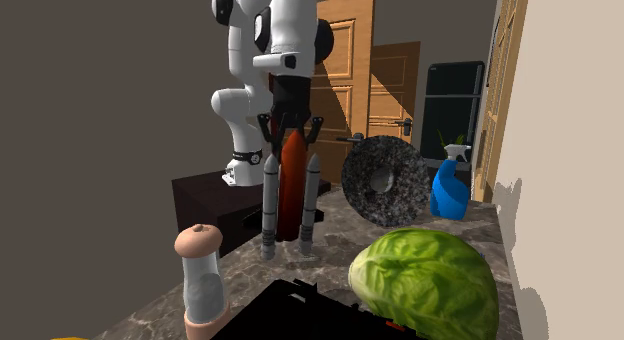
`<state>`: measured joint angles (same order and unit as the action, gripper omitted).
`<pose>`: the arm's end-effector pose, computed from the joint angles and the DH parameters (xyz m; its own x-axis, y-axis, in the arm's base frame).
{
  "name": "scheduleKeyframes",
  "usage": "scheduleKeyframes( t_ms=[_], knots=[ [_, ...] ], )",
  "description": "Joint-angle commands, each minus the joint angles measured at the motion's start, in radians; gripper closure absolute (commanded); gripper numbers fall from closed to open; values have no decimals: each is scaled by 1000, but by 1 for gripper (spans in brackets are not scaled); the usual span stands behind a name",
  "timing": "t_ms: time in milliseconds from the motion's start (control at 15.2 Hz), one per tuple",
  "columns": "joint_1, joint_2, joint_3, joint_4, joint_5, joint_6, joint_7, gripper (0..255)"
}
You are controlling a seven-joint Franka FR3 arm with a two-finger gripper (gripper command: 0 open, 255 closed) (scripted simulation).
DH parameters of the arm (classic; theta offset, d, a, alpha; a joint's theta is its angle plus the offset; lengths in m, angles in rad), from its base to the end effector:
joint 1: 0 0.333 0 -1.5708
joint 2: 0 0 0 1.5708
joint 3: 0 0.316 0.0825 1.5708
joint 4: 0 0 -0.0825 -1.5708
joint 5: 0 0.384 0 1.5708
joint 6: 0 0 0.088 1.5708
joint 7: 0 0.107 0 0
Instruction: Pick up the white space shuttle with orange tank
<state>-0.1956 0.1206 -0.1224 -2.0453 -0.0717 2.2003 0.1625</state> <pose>0.5465 -0.1812 0.3865 0.9053 -0.4225 0.0449 -0.4247 -0.9028 0.0676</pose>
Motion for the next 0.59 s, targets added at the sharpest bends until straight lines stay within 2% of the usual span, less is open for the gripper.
scheduleKeyframes(
  t_ms=[0,528],
  knots=[
    [0,-13,0,17,0,-28,-2,255],
    [1,-44,0,64,-1,-105,-5,255]
  ],
)
